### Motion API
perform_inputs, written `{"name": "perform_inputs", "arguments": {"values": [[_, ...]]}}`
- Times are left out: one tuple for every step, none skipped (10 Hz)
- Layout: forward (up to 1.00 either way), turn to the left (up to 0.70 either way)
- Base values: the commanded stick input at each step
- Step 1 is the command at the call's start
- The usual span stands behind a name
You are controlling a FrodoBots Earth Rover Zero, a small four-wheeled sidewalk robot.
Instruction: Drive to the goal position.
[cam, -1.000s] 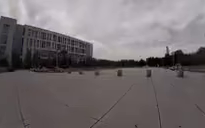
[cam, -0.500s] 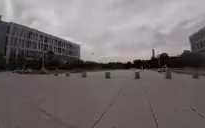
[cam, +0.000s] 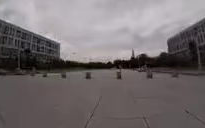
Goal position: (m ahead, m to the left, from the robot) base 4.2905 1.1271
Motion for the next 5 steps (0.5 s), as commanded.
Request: {"name": "perform_inputs", "arguments": {"values": [[0.7,-0.35],[0.7,-0.35],[0.7,-0.35],[0.7,-0.35],[0.7,-0.3]]}}
